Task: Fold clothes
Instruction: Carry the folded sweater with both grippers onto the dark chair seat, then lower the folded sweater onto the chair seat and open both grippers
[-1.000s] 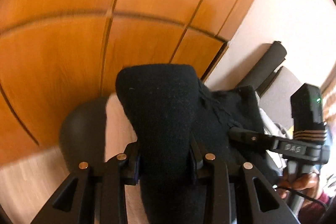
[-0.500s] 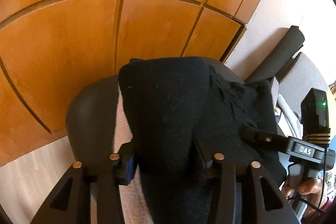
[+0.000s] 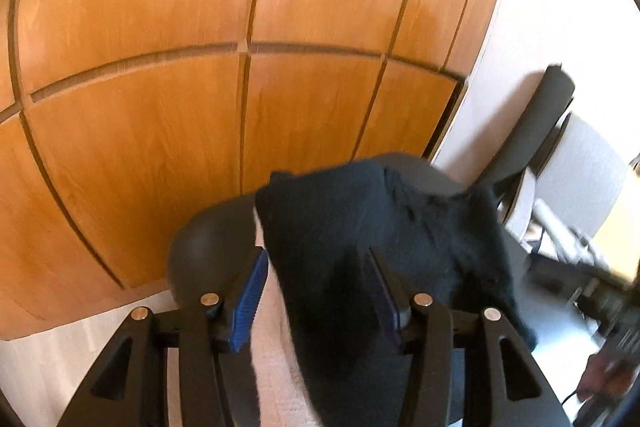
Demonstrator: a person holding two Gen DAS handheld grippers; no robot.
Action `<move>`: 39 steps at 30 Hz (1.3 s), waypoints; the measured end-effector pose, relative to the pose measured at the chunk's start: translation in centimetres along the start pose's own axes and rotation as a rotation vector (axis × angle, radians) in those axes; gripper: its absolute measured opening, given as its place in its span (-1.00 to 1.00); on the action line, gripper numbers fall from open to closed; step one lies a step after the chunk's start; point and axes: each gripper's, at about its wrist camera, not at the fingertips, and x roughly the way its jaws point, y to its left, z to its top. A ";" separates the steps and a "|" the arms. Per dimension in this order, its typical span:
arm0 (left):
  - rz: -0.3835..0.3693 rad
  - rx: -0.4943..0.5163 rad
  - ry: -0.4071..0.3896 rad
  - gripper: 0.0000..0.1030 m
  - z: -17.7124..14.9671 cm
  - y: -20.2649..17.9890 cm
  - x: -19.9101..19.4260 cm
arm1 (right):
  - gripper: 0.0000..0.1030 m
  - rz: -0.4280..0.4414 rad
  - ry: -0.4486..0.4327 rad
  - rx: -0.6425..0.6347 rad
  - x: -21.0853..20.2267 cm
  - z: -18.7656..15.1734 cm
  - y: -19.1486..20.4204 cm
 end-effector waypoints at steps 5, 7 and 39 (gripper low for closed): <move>-0.001 -0.037 0.098 0.00 1.2 -0.1 4.3 | -0.26 -0.111 0.112 0.095 3.7 -2.4 -2.4; 0.006 -0.062 0.157 0.03 0.7 0.4 6.3 | -0.26 -0.122 0.108 0.095 4.4 -3.6 -2.8; 0.326 0.077 -0.163 0.06 -3.7 -3.3 -13.6 | 1.00 -0.409 -0.067 -0.021 -4.8 -5.2 12.6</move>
